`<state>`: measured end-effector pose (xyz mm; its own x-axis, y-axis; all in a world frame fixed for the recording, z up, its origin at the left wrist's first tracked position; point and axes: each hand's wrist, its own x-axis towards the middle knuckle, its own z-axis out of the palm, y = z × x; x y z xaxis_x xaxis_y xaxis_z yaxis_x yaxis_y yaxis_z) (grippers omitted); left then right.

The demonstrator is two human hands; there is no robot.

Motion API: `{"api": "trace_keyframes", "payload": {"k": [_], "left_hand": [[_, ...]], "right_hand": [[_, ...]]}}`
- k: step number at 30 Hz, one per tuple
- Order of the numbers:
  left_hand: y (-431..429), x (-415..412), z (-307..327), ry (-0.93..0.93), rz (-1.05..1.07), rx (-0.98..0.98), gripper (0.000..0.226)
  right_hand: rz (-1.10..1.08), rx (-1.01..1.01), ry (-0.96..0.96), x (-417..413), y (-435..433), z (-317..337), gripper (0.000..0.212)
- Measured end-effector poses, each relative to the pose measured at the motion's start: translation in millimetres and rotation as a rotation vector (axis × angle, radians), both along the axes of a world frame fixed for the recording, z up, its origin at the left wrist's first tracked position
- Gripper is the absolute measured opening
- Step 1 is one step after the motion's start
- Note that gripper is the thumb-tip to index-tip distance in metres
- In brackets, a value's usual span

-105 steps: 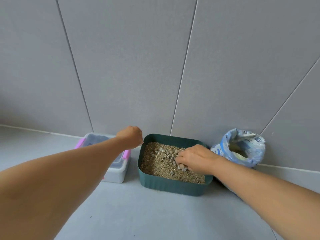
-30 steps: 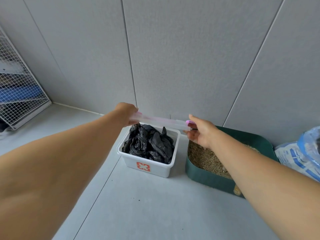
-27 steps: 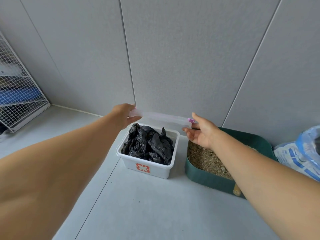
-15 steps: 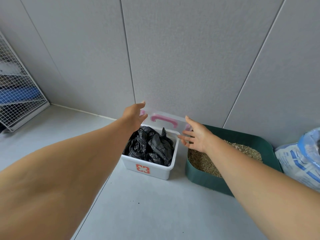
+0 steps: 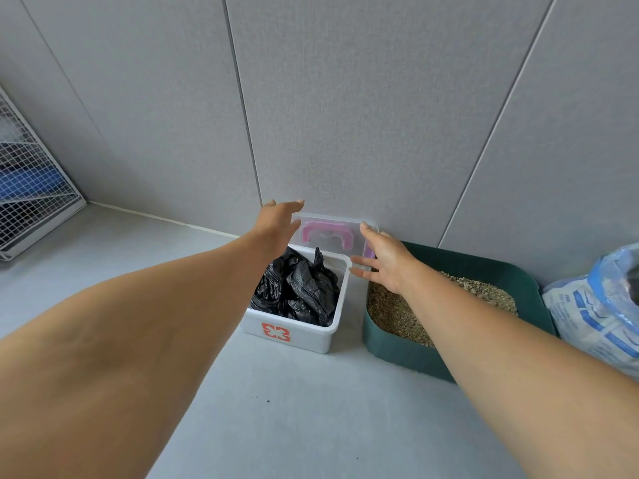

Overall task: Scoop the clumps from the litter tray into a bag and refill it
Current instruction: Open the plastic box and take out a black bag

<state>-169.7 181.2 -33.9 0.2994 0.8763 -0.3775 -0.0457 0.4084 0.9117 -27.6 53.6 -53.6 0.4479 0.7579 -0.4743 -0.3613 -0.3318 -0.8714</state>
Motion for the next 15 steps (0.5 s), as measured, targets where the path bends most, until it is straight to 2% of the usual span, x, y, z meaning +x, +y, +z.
{"api": "trace_keyframes", "payload": {"k": [2,5,7,9,10,12,15], "left_hand": [[0.3,1.3,-1.5,0.027,-0.02,0.03,0.083],[0.8,0.9,-5.0,0.233,-0.018,0.162,0.075],[-1.0,-1.5,-7.6,0.375,-0.017,0.252,0.063],[-3.2,-4.2,-11.3,0.45,-0.02,0.299,0.05],[-4.2,-5.3,-12.8,0.468,-0.026,0.311,0.044],[-5.7,-8.0,-14.6,0.485,-0.043,0.319,0.031],[-10.3,-10.8,-14.4,0.476,-0.118,0.334,0.019]], "right_hand": [[0.026,0.0,-0.018,2.1,-1.5,-2.1,0.061],[-0.02,-0.023,-0.123,2.1,-2.0,-5.6,0.055],[-0.014,-0.04,-0.425,-1.2,-2.4,-10.3,0.039],[0.147,-0.045,-0.833,-8.1,-4.5,-14.9,0.021],[0.263,-0.034,-0.97,-15.6,-6.7,-15.9,0.019],[0.468,-0.051,-1.142,-34.9,-9.0,-19.1,0.029],[0.588,-0.185,-1.416,-62.7,-7.6,-29.3,0.067]]}}
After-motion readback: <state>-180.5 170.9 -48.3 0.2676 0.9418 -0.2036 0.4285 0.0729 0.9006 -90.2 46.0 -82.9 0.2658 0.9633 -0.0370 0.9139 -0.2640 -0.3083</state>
